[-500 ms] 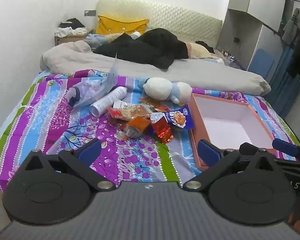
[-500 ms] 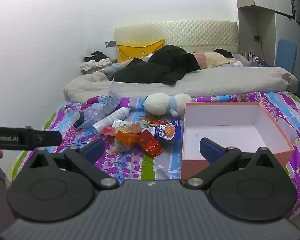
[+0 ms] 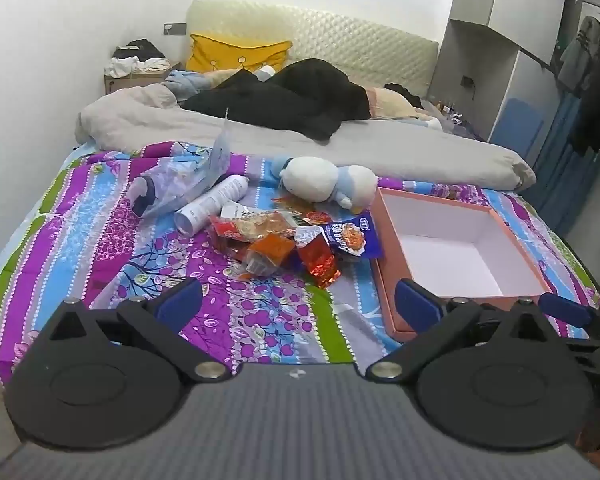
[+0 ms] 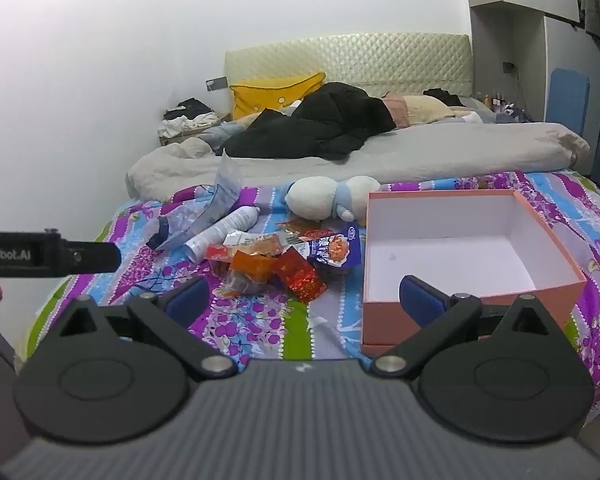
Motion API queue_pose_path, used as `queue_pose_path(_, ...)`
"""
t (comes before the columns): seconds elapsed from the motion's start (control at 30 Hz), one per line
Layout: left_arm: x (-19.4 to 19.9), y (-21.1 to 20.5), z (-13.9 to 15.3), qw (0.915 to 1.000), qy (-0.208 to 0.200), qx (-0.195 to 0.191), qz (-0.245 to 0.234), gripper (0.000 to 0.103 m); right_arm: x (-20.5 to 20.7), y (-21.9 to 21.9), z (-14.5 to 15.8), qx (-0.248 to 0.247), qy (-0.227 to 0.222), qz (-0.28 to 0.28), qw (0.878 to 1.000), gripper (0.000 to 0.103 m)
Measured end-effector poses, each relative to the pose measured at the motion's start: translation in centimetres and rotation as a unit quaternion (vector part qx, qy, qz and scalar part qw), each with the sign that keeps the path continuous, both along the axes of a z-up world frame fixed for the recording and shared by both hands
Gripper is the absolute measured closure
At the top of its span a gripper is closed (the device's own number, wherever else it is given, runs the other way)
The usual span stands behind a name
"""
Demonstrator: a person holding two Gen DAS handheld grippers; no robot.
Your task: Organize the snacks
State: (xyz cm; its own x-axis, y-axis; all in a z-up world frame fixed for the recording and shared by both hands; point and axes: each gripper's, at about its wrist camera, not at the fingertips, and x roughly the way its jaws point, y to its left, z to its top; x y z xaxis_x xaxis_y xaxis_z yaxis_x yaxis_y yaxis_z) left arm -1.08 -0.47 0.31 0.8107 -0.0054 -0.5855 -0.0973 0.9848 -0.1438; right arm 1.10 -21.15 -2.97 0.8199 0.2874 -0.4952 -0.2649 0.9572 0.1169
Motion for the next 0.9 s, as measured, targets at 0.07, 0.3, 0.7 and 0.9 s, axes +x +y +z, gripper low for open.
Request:
queue_pose_path(0.07, 0.0, -0.3, -0.1, 1.0000, 0.002, 0.000, -0.004, 0.000, -0.1, -0.1, 0.0, 0.001, 0.001, -0.002, 1.000, 0.000)
queue_pose_path(0.3, 0.4, -1.0, -0.4, 0.9998, 0.007, 0.002, -0.020, 0.000, -0.6, -0.9, 0.2, 0.003, -0.001, -0.015, 1.000, 0.000)
queue_pose_path(0.7, 0.1, -1.1, -0.3, 0.9995, 0.007, -0.003, -0.031, 0.000, -1.0, -1.6, 0.4, 0.012, -0.009, -0.024, 1.000, 0.000)
queue_pose_path(0.9, -0.7, -0.9, -0.6, 0.9994, 0.008, -0.009, -0.032, 0.000, -1.4, -1.4, 0.2, 0.011, -0.007, -0.020, 1.000, 0.000)
